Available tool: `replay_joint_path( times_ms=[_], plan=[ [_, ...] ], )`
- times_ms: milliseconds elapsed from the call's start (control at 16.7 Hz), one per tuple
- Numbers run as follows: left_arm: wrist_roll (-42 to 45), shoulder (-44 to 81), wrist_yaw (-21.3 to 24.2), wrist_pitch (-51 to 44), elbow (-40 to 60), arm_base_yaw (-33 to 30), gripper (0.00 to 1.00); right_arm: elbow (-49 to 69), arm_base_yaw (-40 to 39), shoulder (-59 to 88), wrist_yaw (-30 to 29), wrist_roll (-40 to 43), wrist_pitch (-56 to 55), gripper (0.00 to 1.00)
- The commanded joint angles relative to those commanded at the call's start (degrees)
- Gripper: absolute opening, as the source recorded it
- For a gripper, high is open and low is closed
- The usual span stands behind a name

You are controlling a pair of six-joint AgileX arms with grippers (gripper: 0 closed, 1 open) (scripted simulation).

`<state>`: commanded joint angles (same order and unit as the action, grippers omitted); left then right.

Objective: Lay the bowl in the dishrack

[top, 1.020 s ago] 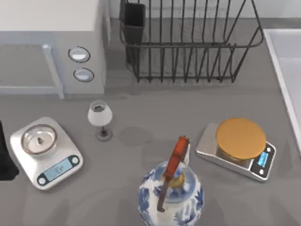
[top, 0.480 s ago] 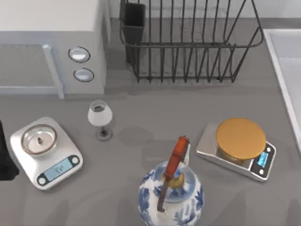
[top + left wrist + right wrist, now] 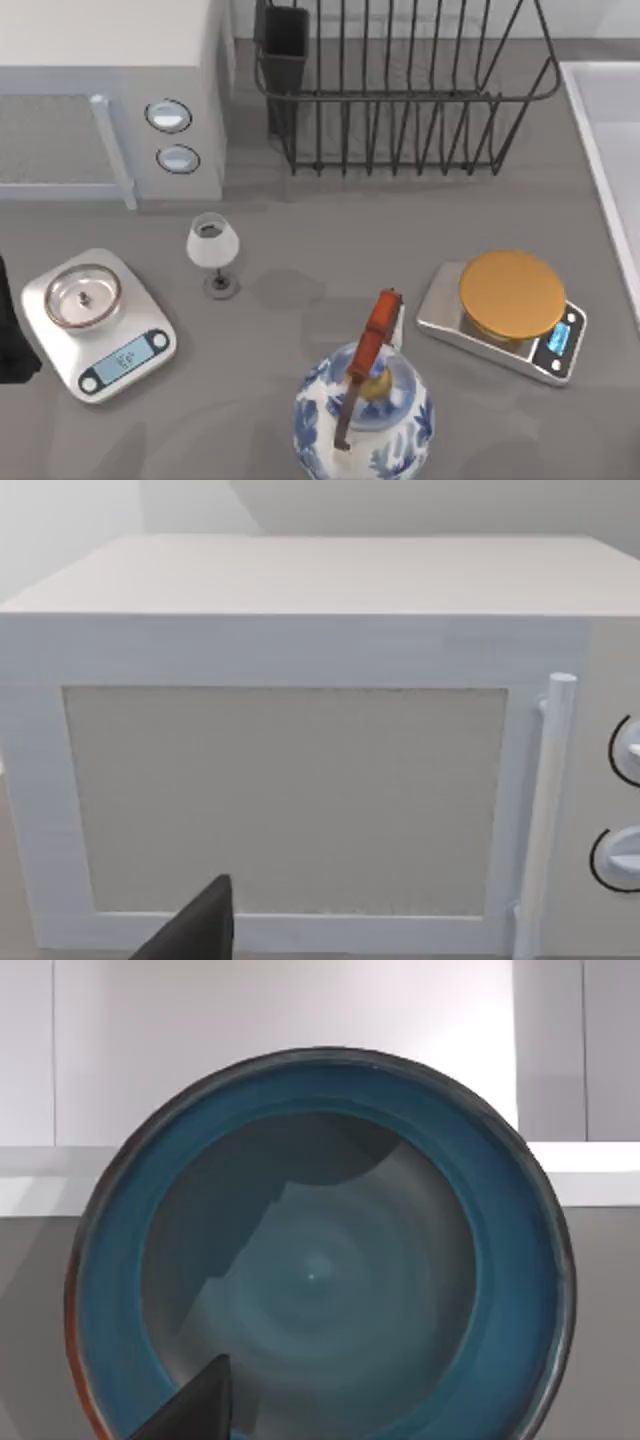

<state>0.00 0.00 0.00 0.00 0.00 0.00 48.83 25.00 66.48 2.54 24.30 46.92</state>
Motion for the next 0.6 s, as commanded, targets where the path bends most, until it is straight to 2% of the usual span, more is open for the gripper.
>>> replay_joint_path(
  times_ms=[300, 600],
  plan=[
    [0.00, 0.00, 0.00, 0.00, 0.00, 0.00, 1.00, 14.55, 7.15, 17.88, 0.52, 7.09, 12.77, 1.00],
    [0.00, 0.00, 0.00, 0.00, 0.00, 0.00, 1.00, 19.89, 9.60, 23.70, 0.70, 9.52, 16.78, 1.00]
  ],
)
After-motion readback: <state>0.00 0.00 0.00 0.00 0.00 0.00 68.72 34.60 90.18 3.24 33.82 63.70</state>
